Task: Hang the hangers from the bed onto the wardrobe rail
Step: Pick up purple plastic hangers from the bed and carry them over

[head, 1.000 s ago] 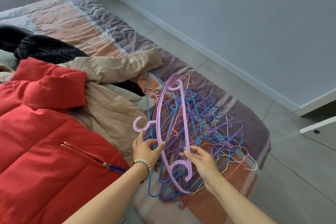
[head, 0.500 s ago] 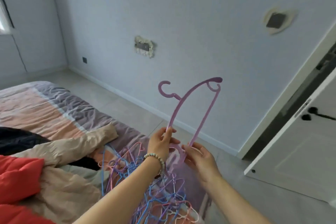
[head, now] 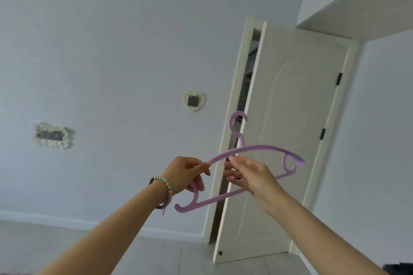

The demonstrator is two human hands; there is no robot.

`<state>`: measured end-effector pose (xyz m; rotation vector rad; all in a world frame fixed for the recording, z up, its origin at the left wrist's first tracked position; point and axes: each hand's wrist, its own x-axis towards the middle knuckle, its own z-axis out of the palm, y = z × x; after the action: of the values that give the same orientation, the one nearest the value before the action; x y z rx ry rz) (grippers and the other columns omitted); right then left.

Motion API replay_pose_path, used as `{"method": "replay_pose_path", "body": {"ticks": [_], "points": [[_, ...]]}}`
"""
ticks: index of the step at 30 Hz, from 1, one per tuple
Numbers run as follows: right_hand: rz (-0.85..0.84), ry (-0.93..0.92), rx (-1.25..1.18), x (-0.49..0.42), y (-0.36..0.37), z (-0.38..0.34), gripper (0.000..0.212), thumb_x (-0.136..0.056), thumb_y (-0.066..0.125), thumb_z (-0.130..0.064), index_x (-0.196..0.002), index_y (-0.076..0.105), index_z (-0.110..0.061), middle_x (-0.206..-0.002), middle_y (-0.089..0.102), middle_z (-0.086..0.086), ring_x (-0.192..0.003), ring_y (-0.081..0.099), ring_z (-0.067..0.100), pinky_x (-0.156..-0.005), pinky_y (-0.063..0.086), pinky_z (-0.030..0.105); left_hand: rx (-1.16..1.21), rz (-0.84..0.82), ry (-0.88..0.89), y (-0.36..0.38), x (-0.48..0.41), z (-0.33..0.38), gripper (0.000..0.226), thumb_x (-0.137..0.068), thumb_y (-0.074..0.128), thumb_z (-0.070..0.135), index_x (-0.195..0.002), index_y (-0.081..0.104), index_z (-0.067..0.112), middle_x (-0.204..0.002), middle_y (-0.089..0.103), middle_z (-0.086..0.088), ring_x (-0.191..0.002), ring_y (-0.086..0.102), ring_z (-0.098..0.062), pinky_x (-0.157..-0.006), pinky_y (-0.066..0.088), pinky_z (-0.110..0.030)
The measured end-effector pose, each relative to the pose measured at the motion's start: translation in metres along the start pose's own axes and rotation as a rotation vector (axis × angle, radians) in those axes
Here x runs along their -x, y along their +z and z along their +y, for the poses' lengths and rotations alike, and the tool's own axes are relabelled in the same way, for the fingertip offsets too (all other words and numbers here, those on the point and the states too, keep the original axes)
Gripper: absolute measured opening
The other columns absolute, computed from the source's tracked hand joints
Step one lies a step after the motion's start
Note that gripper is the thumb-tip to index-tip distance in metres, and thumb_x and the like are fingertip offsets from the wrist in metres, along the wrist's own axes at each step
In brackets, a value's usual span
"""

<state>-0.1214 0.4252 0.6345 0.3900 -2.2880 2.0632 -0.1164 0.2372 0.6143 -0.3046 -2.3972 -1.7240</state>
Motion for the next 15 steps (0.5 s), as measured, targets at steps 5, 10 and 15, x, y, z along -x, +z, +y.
{"method": "replay_pose_path", "body": {"ticks": [5, 10, 15], "points": [[0.143, -0.019, -0.114, 0.047, -0.107, -0.04, 0.024, -0.086, 0.064, -0.027, -0.103, 0.069, -0.01, -0.1, 0.074, 0.006, -0.092, 0.071, 0.02, -0.087, 0.055, 0.033, -0.033, -0.231, 0.122, 0.081, -0.012, 0.086, 0.03, -0.089, 0.055, 0.038, -0.082, 0.07, 0.013, -0.063, 0.069, -0.006, -0.062, 0.068, -0.018, -0.067, 0.057, -0.028], [0.241, -0.046, -0.366, 0.104, -0.216, -0.068, 0.026, -0.088, 0.062, -0.021, -0.108, 0.065, -0.003, -0.096, 0.073, 0.007, -0.087, 0.071, 0.017, -0.082, 0.057, 0.027, 0.002, -0.415, 0.229, 0.179, -0.014, 0.166, 0.029, -0.088, 0.057, 0.039, -0.08, 0.069, 0.014, -0.06, 0.066, -0.002, -0.06, 0.068, -0.016, -0.06, 0.055, -0.025], [0.393, -0.161, -0.335, 0.158, -0.322, -0.089, 0.027, -0.088, 0.063, -0.021, -0.109, 0.064, -0.004, -0.086, 0.073, 0.006, -0.082, 0.072, 0.014, -0.073, 0.058, 0.021, 0.039, -0.581, 0.312, 0.287, -0.008, 0.237, 0.029, -0.088, 0.056, 0.04, -0.081, 0.069, 0.015, -0.065, 0.068, 0.001, -0.063, 0.069, -0.018, -0.055, 0.053, -0.022]]}}
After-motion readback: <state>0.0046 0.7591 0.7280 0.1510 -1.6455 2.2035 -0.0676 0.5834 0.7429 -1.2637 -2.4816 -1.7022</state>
